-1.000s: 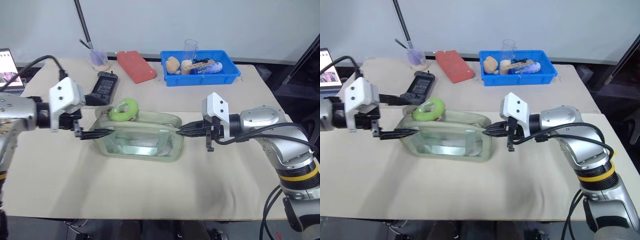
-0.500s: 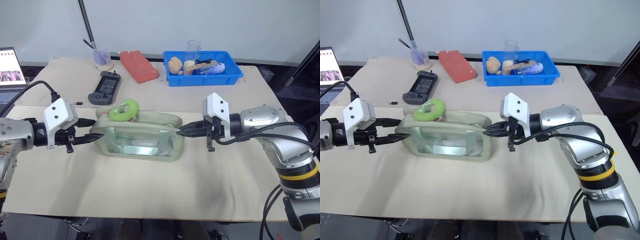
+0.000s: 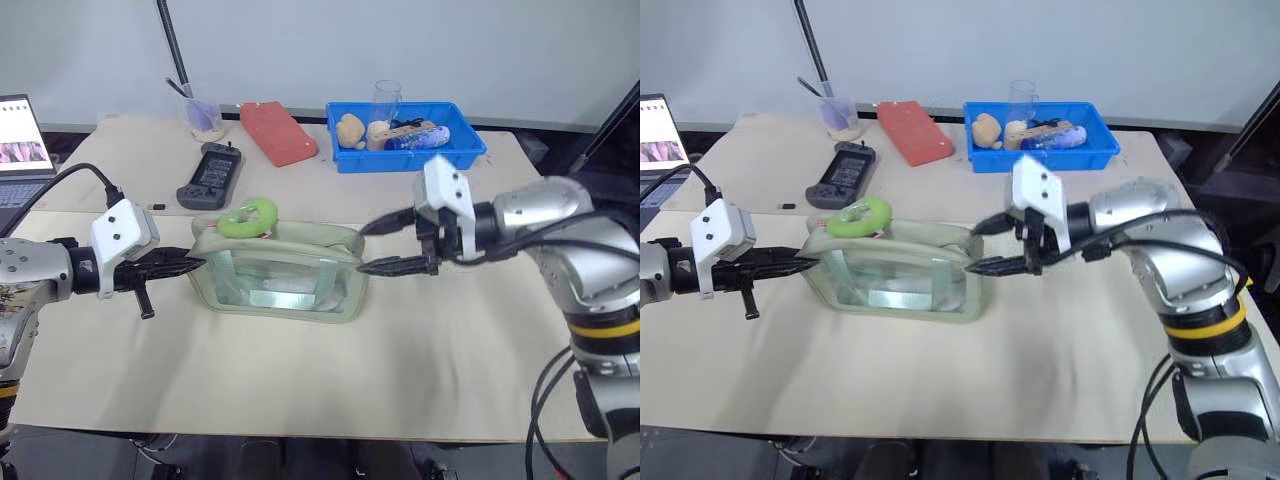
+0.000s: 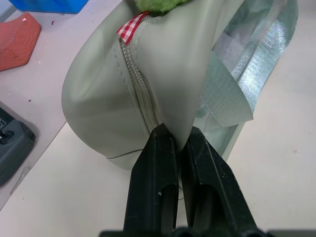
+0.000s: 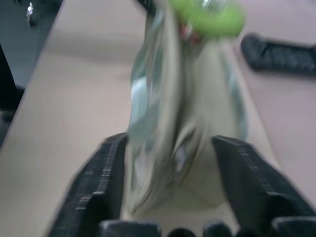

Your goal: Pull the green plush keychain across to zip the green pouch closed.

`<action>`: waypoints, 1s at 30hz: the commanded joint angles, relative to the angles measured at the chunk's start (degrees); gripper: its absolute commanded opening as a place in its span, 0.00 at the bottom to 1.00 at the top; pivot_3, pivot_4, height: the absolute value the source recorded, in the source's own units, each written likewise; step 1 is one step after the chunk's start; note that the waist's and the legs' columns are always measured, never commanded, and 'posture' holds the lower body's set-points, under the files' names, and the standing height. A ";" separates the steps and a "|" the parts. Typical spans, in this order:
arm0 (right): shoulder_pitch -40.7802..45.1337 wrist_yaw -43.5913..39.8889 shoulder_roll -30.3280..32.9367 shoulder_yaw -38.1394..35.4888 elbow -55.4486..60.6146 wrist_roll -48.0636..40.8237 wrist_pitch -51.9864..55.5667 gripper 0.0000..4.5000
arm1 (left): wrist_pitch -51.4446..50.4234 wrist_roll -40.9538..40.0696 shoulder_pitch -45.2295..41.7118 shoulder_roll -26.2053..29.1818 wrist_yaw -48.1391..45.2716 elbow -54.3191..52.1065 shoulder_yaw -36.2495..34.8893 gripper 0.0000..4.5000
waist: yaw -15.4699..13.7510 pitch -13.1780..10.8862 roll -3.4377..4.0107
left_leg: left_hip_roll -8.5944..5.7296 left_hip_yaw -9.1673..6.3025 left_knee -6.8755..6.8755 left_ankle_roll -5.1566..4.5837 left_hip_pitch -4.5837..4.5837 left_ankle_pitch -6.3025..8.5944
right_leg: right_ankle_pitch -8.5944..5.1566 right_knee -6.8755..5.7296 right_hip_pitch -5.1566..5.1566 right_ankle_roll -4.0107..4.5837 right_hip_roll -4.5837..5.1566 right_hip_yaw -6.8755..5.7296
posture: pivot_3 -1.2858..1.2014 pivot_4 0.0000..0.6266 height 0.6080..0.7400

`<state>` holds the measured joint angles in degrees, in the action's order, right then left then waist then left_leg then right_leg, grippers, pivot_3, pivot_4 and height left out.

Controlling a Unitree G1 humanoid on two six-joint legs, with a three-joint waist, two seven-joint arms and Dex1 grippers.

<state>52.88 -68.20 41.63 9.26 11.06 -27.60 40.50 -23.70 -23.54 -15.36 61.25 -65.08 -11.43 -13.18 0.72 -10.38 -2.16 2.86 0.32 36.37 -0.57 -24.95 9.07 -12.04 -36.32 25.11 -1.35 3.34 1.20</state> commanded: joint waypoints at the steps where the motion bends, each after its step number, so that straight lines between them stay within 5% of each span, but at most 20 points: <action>1: 7.31 3.66 -6.41 -2.72 -6.20 -2.46 1.55 1.00 | 1.26 0.68 -1.15 0.64 -0.50 -0.44 0.64 0.00 | 0.10 0.00 0.00 | 0.00 0.00 0.00 0.00 0.00 0.00 | 0.03 -0.04 0.01 -0.01 -0.01 0.00 | 0.52 0.24 1.00; 10: 19.45 17.37 -26.10 -0.68 -32.71 4.85 2.00 1.00 | 1.36 1.41 -1.58 0.80 -1.05 -0.36 1.22 0.00 | 0.09 0.00 0.02 | -0.01 0.03 0.01 0.00 -0.05 -0.01 | 0.20 -0.52 0.23 0.23 -0.02 -0.01 | 0.52 0.24 1.00; 22: 18.01 13.39 -28.95 3.86 -33.78 6.87 6.67 1.00 | 0.47 1.01 1.43 0.98 -0.63 -2.33 -0.63 0.00 | 0.10 0.00 0.03 | -0.01 0.01 -0.02 0.00 -0.09 0.00 | 0.18 -0.50 0.23 0.22 -0.02 -0.03 | 0.52 0.24 1.00; 30: 16.66 13.32 -28.27 2.16 -30.15 6.19 8.21 0.42 | 1.68 1.45 0.24 0.33 -0.74 -1.61 0.72 0.00 | 0.07 0.00 0.03 | -0.01 0.01 -0.03 0.00 -0.09 0.00 | 0.18 -0.49 0.23 0.22 -0.02 -0.03 | 0.52 0.24 1.00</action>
<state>68.93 -54.93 12.64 12.97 -21.75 -20.91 48.13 -22.47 -22.43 -14.86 61.31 -65.63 -12.70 -12.96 0.79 -10.38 -2.12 2.85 0.33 36.34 -0.57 -25.05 9.06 -11.86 -36.80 25.34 -1.13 3.33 1.17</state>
